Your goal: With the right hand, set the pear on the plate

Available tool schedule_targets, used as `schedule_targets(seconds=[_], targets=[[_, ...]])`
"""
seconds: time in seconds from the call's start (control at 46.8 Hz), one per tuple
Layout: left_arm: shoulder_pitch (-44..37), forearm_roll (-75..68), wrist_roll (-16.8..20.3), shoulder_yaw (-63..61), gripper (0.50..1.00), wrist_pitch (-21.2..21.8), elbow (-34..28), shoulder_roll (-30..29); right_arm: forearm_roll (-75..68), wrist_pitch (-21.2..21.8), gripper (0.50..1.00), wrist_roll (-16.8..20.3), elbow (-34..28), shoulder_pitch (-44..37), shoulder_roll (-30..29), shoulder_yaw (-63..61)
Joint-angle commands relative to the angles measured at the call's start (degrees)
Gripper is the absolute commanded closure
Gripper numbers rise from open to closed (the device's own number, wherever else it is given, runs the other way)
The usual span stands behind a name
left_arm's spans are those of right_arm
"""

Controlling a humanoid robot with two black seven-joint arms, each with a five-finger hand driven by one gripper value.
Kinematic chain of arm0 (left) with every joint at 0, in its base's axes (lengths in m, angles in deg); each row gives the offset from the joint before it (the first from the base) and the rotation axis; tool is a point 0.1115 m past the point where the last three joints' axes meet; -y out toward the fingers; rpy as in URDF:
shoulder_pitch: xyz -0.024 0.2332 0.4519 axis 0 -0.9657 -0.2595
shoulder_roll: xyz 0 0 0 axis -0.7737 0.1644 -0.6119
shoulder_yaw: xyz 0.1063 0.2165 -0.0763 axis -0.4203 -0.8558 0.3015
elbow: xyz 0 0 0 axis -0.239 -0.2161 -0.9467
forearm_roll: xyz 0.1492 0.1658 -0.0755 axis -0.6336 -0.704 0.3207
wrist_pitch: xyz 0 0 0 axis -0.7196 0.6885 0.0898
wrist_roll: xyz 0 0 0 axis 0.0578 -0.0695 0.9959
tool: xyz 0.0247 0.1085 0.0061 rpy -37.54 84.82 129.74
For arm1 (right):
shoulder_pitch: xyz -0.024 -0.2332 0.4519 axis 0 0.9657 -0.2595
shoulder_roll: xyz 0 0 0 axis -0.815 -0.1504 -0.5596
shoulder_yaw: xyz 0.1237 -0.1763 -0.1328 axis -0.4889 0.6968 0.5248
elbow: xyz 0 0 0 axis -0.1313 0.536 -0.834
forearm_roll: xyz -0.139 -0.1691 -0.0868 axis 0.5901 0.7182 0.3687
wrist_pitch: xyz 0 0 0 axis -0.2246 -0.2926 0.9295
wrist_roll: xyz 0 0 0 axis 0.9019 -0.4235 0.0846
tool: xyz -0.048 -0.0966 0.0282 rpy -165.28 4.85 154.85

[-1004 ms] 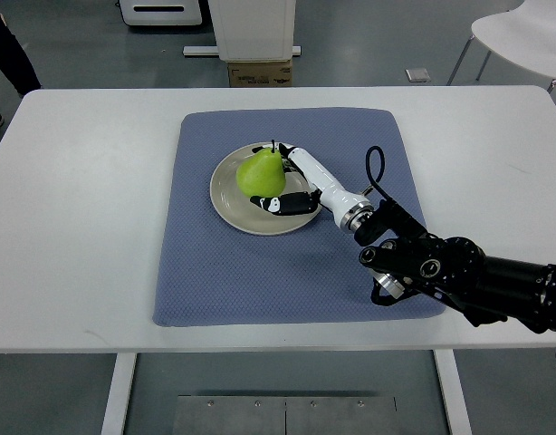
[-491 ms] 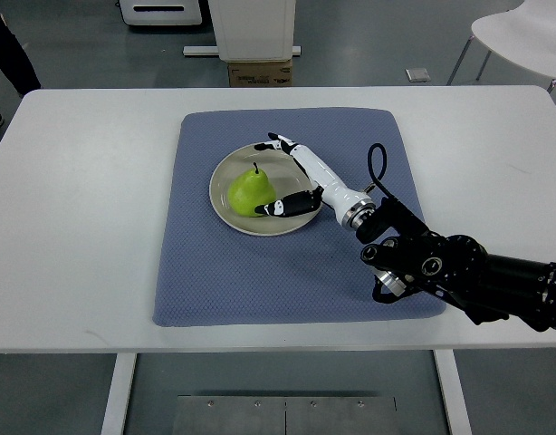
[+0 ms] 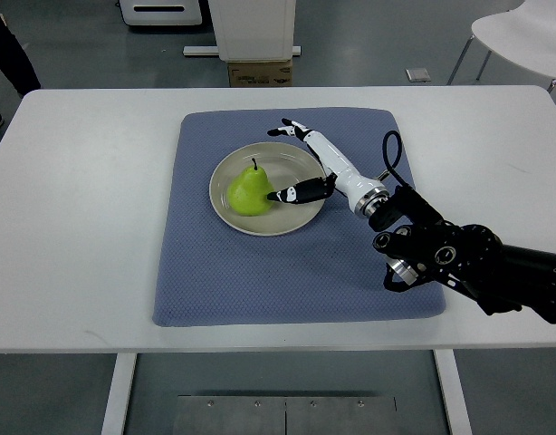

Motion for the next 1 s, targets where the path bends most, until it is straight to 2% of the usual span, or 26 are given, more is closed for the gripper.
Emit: schedule_targets(seconds=[0.0, 0.192, 0.406, 0.47, 0.577, 0.769, 0.897, 0.983], targets=[[0.00, 0.00, 0.00, 0.00, 0.500, 0.00, 0.00, 0.00, -0.08, 0.00, 0.500, 0.09, -0.07, -0.46, 0.88, -0.10], [0.00, 0.00, 0.00, 0.00, 0.500, 0.00, 0.00, 0.00, -0.08, 0.00, 0.500, 0.09, -0.07, -0.99, 4.04, -0.62], [0.00, 0.00, 0.00, 0.00, 0.500, 0.00, 0.00, 0.00, -0.08, 0.08, 0.500, 0.53, -0.07, -0.03, 7.55, -7.56], [0.00, 0.00, 0.00, 0.00, 0.500, 0.00, 0.00, 0.00, -0.35, 0.08, 0.500, 2.46, 0.10, 0.76, 8.43, -9.41], [0.00, 0.00, 0.00, 0.00, 0.500, 0.00, 0.00, 0.00, -2.36, 0.08, 0.500, 7.82, 0.63, 1.20, 9.49, -12.66], [0.00, 0.00, 0.00, 0.00, 0.500, -0.08, 0.00, 0.00, -7.99, 0.43, 0.500, 8.79, 4.67, 4.45, 9.76, -19.96], [0.00, 0.00, 0.00, 0.00, 0.500, 0.00, 0.00, 0.00, -10.19, 3.59, 0.500, 9.50, 8.36, 5.86, 9.58, -23.39], [0.00, 0.00, 0.00, 0.00, 0.500, 0.00, 0.00, 0.00, -13.61, 8.07, 0.500, 12.65, 9.95, 6.65, 9.58, -25.76]])
